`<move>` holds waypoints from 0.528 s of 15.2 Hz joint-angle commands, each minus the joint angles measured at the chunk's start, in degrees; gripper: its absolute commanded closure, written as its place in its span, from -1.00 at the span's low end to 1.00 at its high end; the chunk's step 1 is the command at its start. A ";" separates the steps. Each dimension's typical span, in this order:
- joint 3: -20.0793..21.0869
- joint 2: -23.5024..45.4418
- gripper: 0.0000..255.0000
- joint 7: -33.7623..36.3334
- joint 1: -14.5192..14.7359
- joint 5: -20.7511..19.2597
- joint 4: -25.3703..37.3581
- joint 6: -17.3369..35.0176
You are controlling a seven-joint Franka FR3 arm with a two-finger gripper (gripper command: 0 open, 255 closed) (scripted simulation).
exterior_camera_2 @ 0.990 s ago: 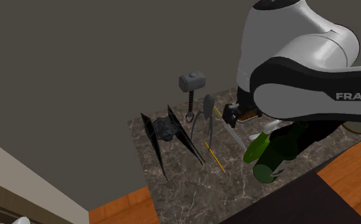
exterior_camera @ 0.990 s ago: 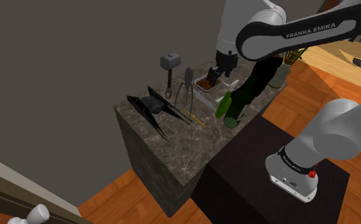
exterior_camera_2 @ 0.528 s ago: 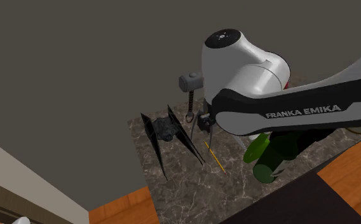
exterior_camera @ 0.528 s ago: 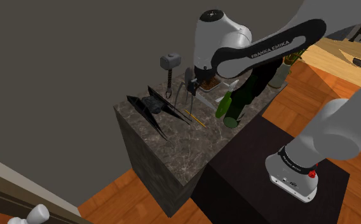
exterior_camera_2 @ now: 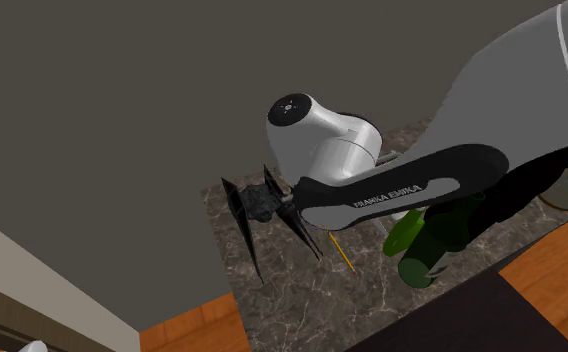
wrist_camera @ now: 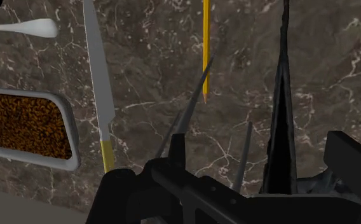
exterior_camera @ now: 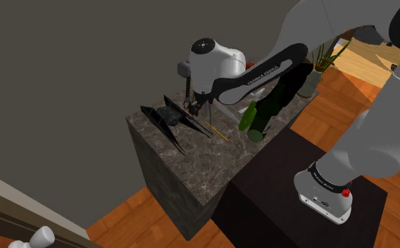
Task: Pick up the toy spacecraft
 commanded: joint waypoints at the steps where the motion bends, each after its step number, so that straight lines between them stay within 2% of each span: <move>1: -0.42 4.92 -1.00 2.47 1.12 -3.31 3.11 1.11; 3: -0.97 9.39 -1.00 4.39 2.56 -5.91 6.64 1.43; 8: -1.80 11.90 -1.00 6.10 3.14 -7.61 6.83 3.41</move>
